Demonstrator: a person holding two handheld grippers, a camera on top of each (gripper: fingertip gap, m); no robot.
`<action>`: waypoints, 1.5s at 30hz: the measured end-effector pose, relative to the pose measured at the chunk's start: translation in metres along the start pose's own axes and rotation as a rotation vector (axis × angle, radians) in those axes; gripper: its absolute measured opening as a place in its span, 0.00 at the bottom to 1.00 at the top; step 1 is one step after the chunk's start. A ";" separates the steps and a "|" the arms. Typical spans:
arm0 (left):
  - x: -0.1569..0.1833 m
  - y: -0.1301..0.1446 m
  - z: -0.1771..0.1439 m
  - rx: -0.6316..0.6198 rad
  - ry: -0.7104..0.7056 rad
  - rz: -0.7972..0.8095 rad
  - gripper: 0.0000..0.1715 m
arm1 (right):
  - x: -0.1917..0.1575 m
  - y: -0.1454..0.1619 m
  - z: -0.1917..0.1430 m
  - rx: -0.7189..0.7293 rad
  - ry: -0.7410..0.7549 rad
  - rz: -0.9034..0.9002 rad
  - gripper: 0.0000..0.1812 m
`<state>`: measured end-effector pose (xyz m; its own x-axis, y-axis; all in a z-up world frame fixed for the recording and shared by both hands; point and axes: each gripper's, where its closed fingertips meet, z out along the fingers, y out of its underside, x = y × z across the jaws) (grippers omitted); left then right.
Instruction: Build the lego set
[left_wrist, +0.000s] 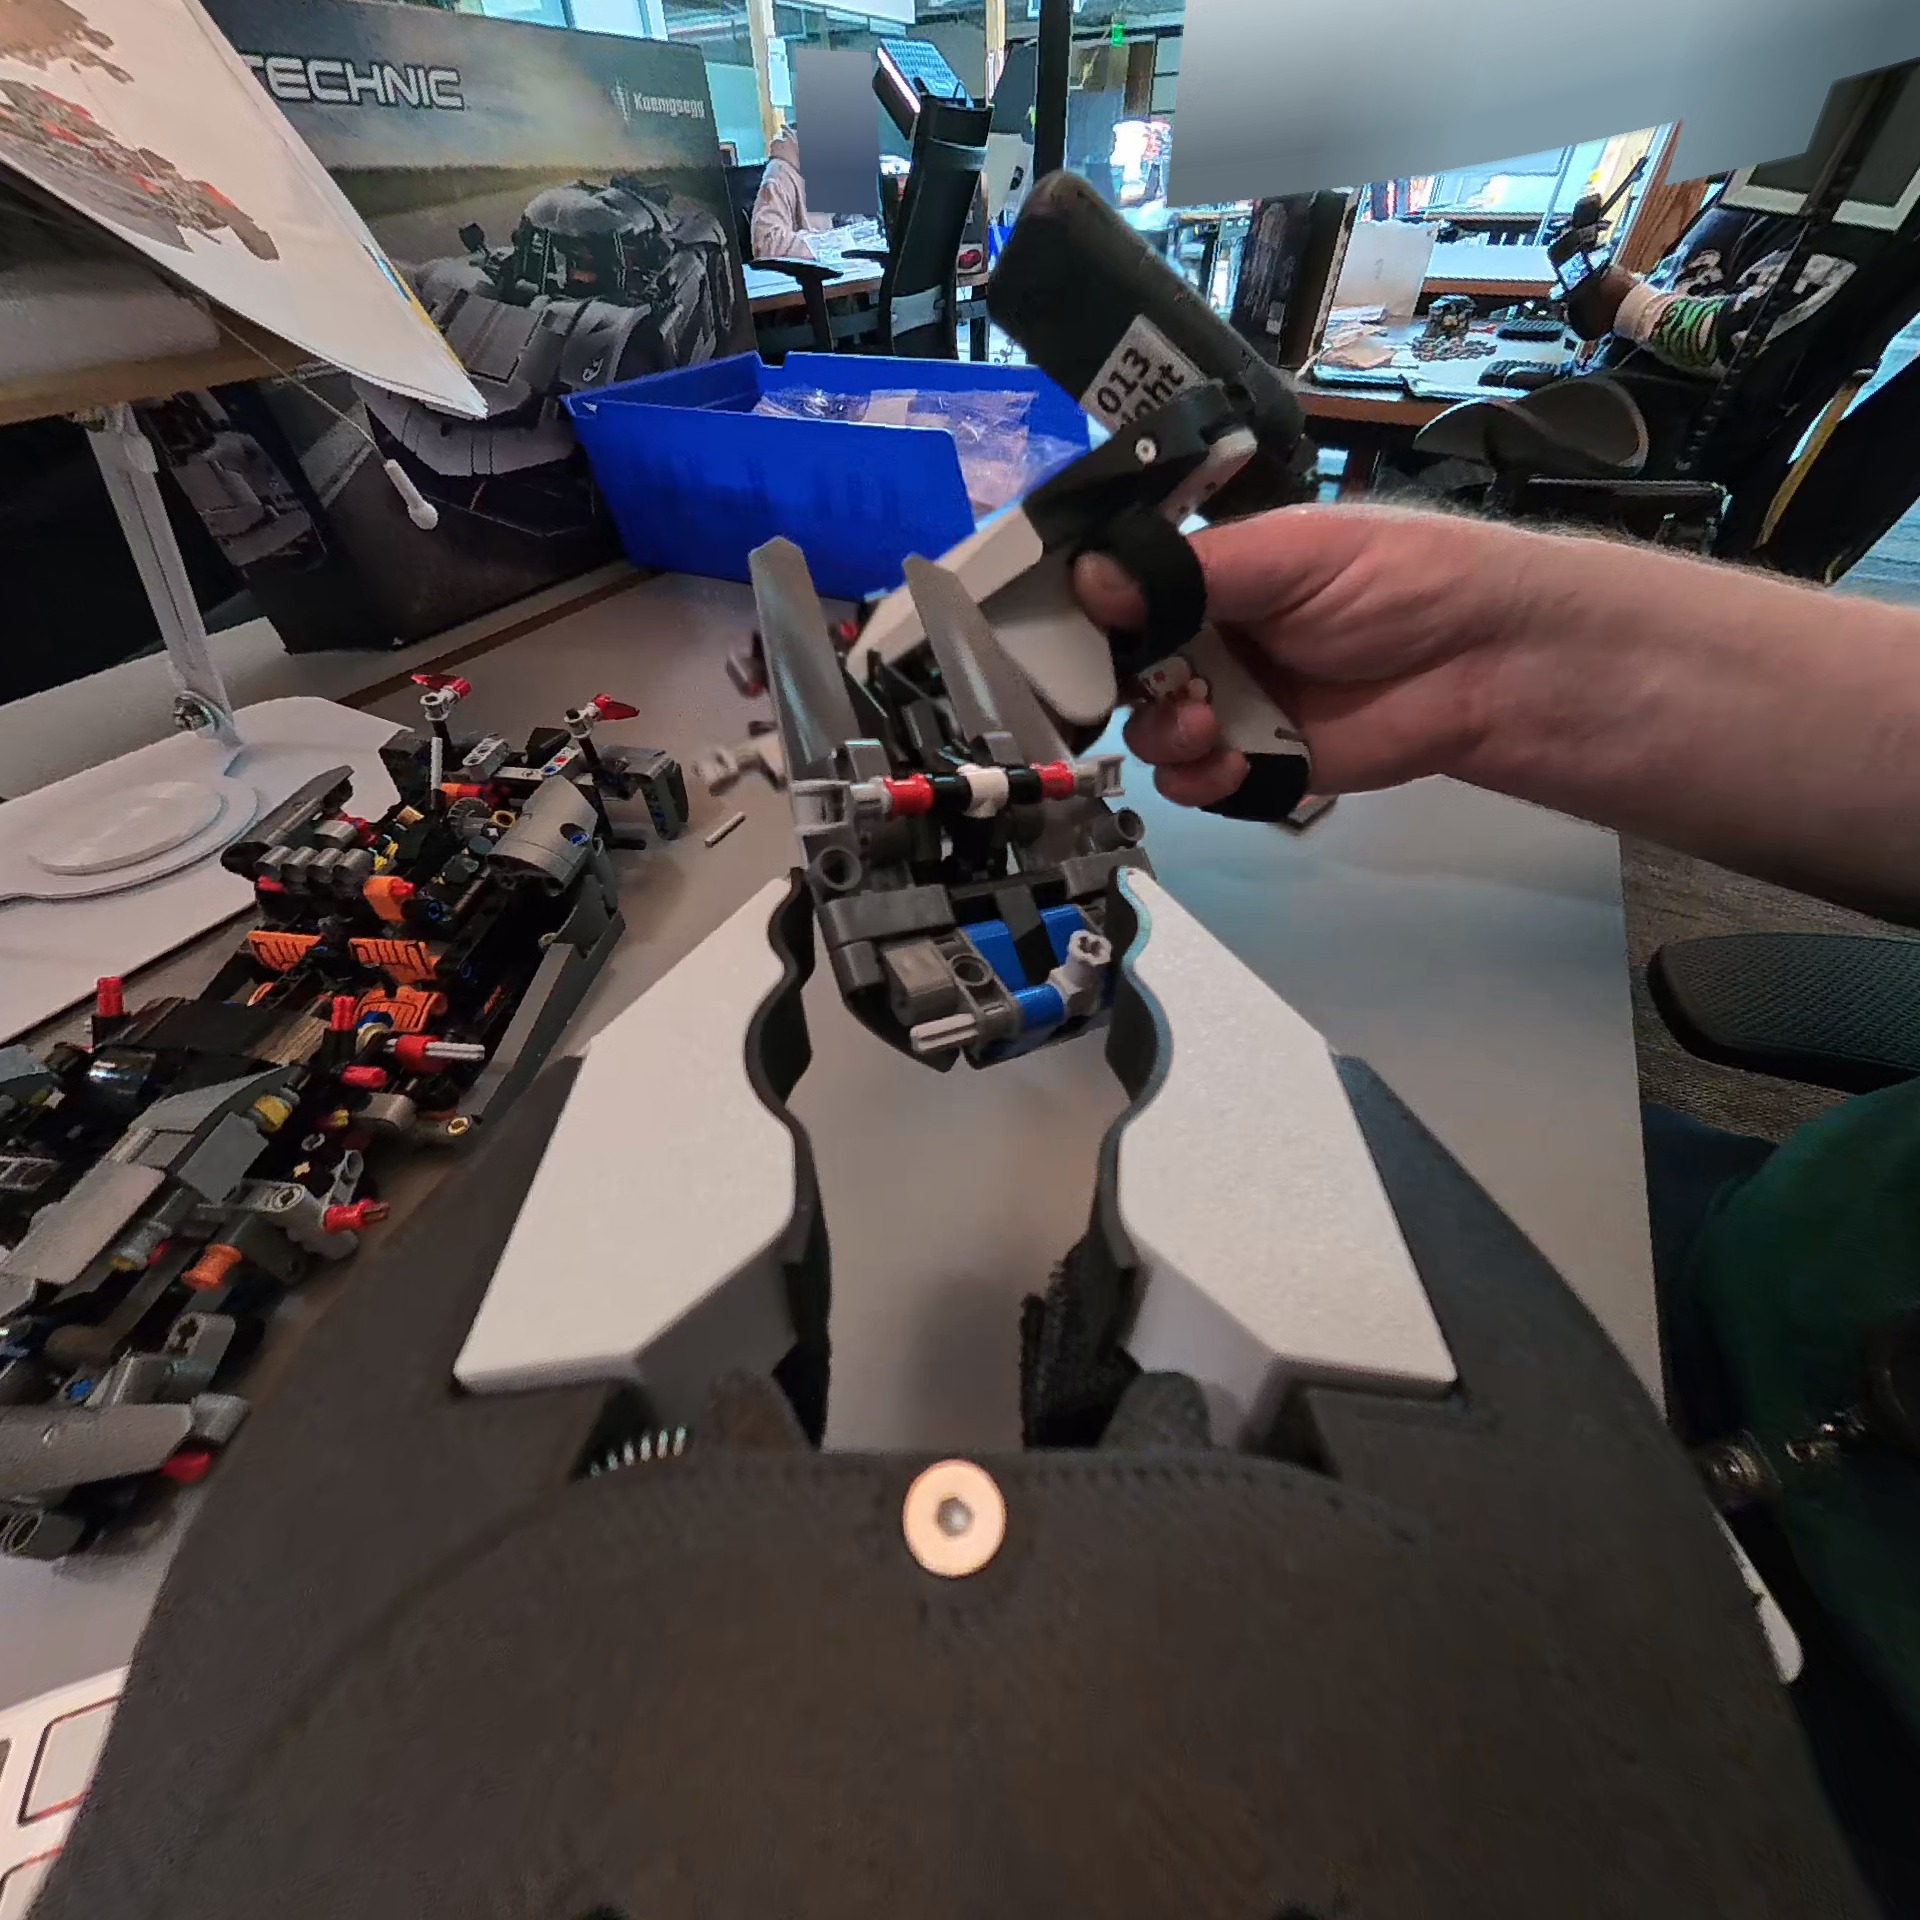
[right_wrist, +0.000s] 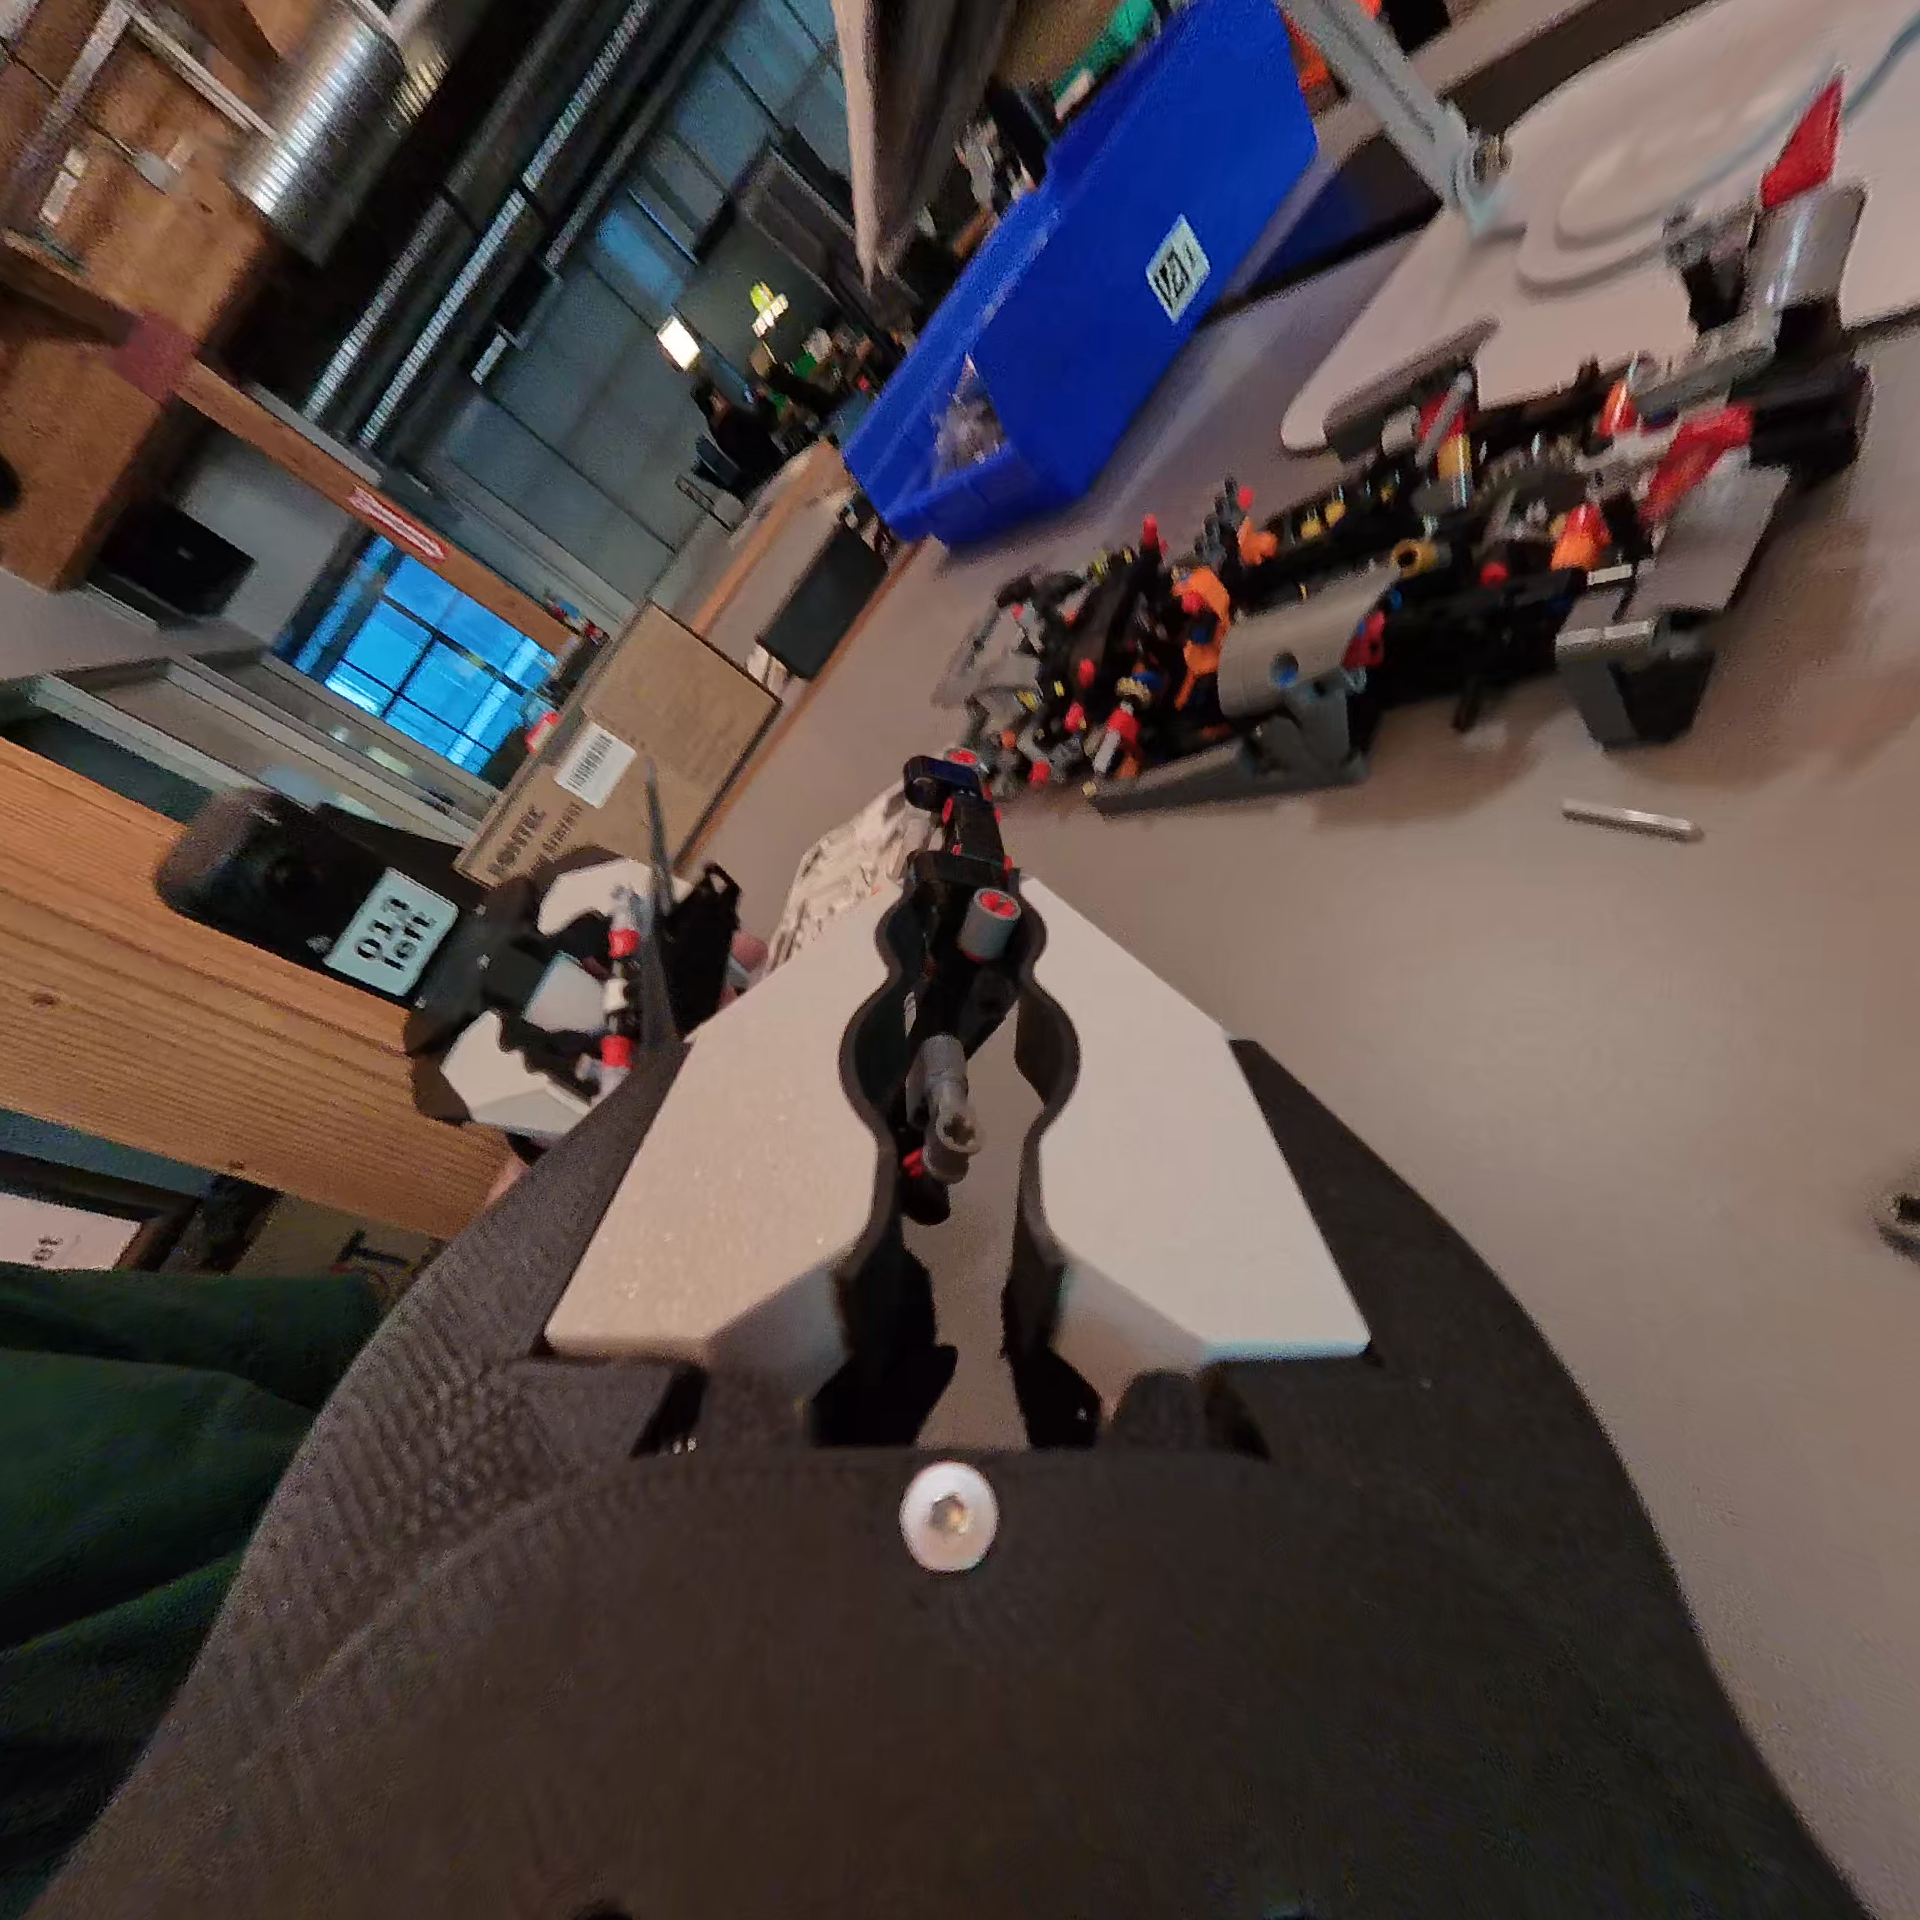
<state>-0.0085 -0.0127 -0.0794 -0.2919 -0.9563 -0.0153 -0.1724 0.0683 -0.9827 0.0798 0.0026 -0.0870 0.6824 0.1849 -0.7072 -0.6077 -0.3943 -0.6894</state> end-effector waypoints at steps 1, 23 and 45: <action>0.000 0.000 0.000 0.000 -0.001 0.001 0.32 | 0.004 0.008 0.001 -0.034 0.017 -0.002 0.07; -0.001 0.001 0.001 -0.125 -0.084 0.206 0.32 | -0.081 0.026 -0.008 -0.378 0.078 -0.834 0.19; 0.013 -0.004 0.000 -0.038 -0.022 0.198 0.29 | -0.062 0.062 0.021 -0.410 -0.140 -0.488 0.15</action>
<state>-0.0115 -0.0254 -0.0757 -0.3033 -0.9290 -0.2120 -0.1494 0.2661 -0.9523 -0.0086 -0.0147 -0.0890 0.7646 0.5342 -0.3606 -0.0178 -0.5419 -0.8403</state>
